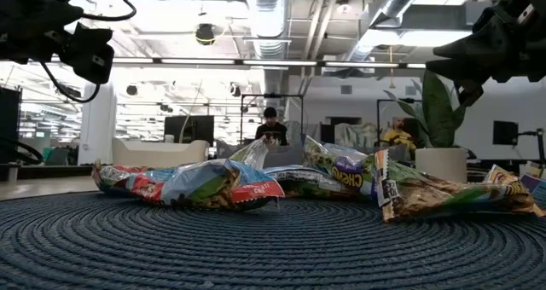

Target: Pick and place Granola Bars by type

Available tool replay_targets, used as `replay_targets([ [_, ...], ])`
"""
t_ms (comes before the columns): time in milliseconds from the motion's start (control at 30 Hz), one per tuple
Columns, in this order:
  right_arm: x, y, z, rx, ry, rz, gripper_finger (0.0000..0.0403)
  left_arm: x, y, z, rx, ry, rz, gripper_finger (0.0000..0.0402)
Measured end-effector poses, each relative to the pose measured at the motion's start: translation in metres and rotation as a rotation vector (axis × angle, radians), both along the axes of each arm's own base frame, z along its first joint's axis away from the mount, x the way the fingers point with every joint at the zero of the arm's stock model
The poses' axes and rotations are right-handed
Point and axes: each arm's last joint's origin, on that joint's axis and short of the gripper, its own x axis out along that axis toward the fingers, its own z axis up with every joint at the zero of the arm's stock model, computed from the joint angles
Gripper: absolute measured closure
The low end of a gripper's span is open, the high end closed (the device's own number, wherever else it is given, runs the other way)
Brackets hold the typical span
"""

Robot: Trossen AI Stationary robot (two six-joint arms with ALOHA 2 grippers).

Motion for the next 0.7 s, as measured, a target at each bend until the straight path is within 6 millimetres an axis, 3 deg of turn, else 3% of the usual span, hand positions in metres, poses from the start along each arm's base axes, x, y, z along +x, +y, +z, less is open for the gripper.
replay_targets([
  [267,0.0,0.0,0.0,0.0,0.0,0.0,0.028,0.0,-0.0001,0.0,-0.016,0.003,-0.002,0.0229],
  [433,0.0,0.0,-0.0001,0.0,0.0,0.0,0.028,-0.0003,-0.0002,0.0014,-0.353,0.094,-0.022,0.0229],
  [700,0.0,0.0,0.0,0.0,0.0,0.0,0.028,0.0007,0.0077,0.0036,-0.888,0.106,0.204,0.0229],
])
